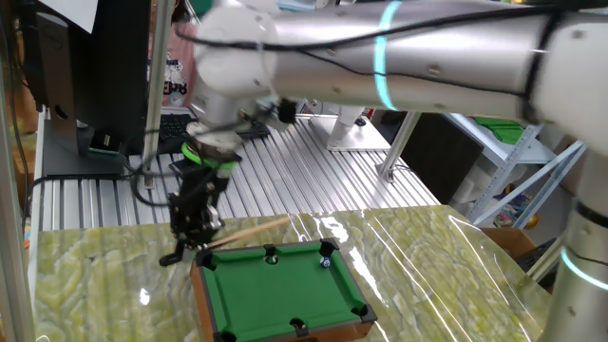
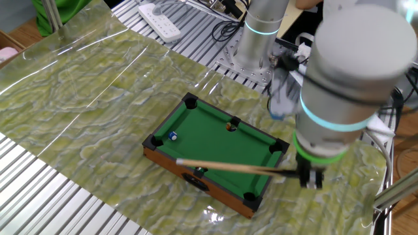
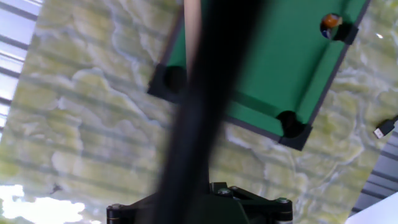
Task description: Hit the pool ball
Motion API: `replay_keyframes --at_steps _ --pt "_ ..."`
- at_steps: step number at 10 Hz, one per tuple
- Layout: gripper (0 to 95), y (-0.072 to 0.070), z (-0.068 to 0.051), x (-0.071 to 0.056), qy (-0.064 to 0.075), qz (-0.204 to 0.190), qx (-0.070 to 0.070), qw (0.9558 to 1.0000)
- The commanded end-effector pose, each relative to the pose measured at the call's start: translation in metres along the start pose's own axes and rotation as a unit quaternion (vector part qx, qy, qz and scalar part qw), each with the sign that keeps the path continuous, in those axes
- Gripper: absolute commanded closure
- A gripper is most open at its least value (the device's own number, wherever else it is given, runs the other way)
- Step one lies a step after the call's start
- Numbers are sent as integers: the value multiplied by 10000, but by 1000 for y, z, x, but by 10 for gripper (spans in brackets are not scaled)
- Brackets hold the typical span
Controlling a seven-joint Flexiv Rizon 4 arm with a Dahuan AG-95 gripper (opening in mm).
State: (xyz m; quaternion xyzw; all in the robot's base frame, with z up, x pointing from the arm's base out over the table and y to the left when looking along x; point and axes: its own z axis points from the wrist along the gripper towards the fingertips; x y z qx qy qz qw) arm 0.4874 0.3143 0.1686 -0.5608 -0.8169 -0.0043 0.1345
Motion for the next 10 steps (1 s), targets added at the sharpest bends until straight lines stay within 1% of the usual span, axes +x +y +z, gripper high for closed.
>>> replay_keyframes --at_steps 1,4,6,9,10 --pt "950 -9 6 -3 22 -128 19 9999" --pt "950 -28 13 -9 49 -83 15 10000" --pt "950 -34 15 -11 30 70 18 10000" --pt "950 -43 16 -15 152 149 -36 9998" --pt "950 -43 16 -15 139 158 -33 9998"
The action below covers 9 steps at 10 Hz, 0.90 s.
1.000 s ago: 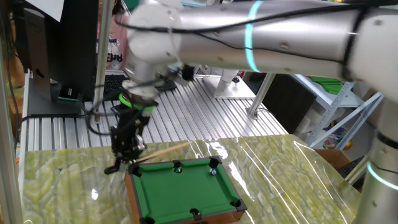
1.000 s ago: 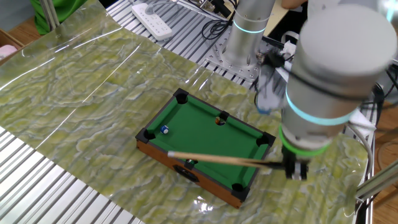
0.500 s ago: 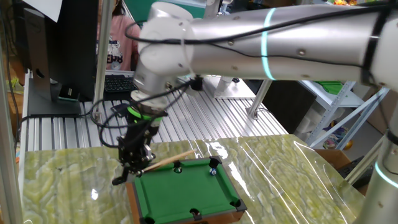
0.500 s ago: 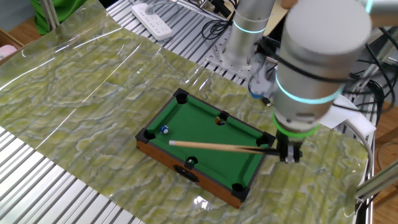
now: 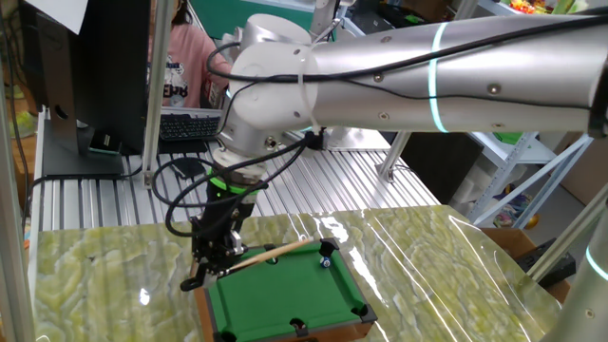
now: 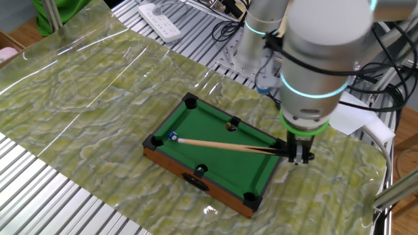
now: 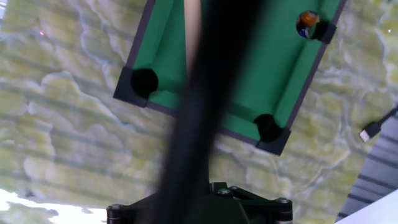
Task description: Hit the pool ball
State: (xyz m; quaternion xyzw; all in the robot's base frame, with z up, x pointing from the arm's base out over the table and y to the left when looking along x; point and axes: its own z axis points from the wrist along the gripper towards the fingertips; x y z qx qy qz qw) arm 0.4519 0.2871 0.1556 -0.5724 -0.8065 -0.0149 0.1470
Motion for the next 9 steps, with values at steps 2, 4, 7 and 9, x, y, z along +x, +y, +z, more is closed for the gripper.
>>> replay_keyframes --at_steps 2,4,7,9 --pt "950 -2 0 1 -28 8 -16 10000" --pt "950 -2 0 1 -12 -58 -41 10000" --pt "950 -2 0 1 -4 -121 -66 9999" --pt "950 -2 0 1 -16 -85 -64 9999"
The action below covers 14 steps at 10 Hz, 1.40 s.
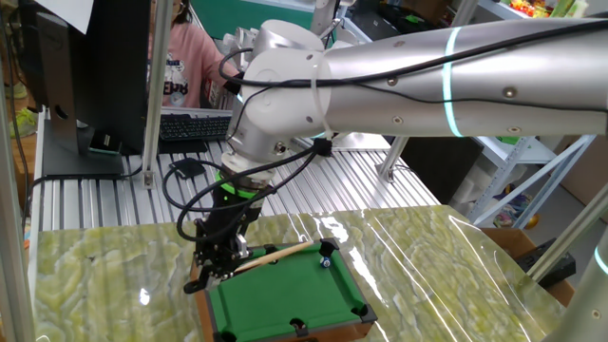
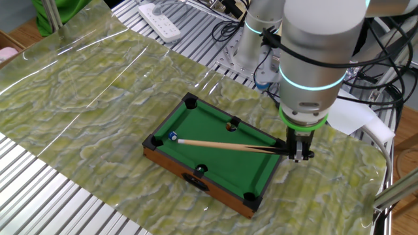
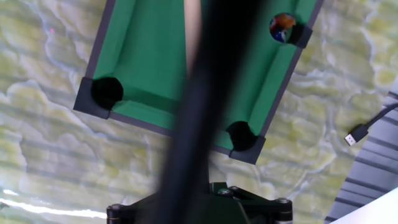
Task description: Hit the pool ball
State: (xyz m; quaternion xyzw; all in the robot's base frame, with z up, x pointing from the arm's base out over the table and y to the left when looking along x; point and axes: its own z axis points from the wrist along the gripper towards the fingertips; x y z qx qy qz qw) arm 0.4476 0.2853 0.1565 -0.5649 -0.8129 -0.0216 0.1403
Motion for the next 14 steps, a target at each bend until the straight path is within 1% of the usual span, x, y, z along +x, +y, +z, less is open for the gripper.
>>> replay_keyframes --at_steps 1,2,4,5,6,7,8,12,13,14 --pt "950 2 1 1 55 19 2 10000" --pt "950 2 1 1 58 -65 4 10000" --pt "950 2 1 1 127 -248 -3 9996" --pt "950 2 1 1 134 -284 -6 9995" --pt "950 2 1 1 101 -274 4 9996" --pt "950 2 1 1 31 -91 29 9999" --pt "950 2 1 1 42 0 33 10000" --pt "950 2 1 1 42 -35 34 10000" --pt "950 2 1 1 54 -86 27 9999" --pt "950 2 1 1 83 -231 10 9997"
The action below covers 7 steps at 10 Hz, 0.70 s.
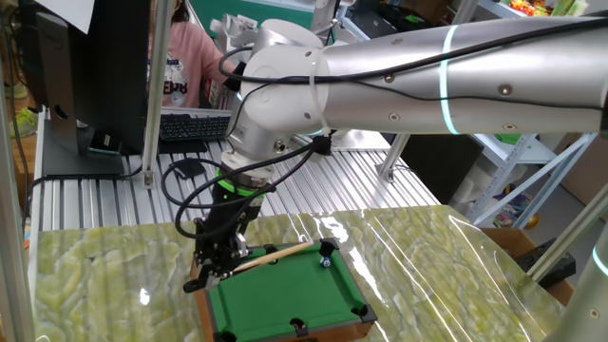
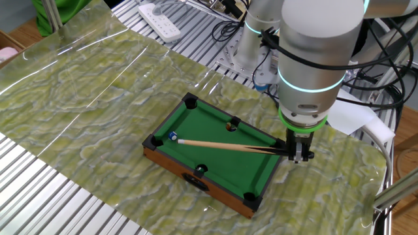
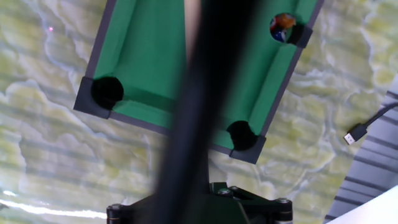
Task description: Hit the pool ball
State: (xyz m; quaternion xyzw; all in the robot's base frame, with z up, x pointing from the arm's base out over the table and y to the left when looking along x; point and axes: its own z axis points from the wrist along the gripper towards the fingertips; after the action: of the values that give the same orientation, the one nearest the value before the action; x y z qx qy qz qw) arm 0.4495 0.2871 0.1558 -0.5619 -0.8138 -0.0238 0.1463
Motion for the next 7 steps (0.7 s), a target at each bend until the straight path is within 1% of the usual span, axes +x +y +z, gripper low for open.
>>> replay_keyframes --at_steps 1,3,4,7 --pt "950 0 0 0 19 -295 -15 9996" --pt "950 0 0 0 -1 -513 -7 9987" --pt "950 0 0 0 14 -567 -3 9984" --pt "950 0 0 0 39 -509 1 9987"
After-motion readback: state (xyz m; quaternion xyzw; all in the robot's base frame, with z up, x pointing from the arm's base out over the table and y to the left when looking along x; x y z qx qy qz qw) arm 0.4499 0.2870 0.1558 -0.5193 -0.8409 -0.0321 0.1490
